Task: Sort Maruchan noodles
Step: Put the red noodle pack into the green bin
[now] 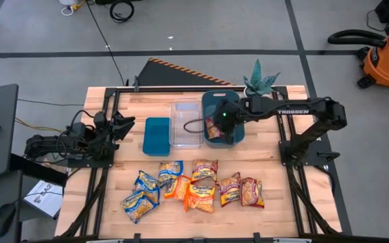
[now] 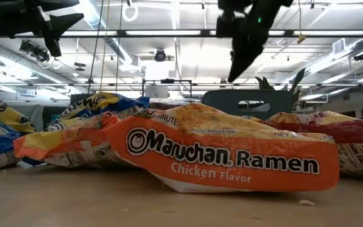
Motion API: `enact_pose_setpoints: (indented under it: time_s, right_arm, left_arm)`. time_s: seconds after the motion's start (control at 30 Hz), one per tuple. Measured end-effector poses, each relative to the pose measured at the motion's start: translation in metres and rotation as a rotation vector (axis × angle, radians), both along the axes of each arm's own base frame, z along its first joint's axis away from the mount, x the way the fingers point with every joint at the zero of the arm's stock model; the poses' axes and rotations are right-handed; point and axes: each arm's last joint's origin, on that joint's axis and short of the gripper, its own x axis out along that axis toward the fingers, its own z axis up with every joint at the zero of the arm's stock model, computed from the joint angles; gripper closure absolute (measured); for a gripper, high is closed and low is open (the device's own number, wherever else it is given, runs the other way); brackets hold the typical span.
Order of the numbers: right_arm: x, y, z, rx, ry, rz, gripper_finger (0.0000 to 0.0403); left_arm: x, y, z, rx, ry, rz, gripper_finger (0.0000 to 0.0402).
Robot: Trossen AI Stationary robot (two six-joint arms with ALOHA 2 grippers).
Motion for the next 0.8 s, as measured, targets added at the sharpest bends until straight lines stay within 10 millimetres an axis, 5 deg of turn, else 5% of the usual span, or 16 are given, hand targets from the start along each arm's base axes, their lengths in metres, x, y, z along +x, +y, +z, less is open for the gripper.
enact_pose_setpoints:
  time_s: [0.23, 0.47, 0.8]
  right_arm:
    - [0.004, 0.051, 0.004, 0.246, -0.022, 0.098, 0.0286]
    - [-0.011, 0.100, -0.003, 0.286, 0.123, 0.070, 0.0286]
    - [-0.041, 0.149, -0.042, 0.268, 0.291, 0.037, 0.0286]
  left_arm:
    - [0.000, 0.000, 0.000, 0.010, 0.004, 0.005, 0.0260]
    - [0.000, 0.000, 0.001, 0.123, 0.036, 0.061, 0.0260]
    - [-0.002, 0.000, 0.004, 0.202, 0.026, 0.103, 0.0260]
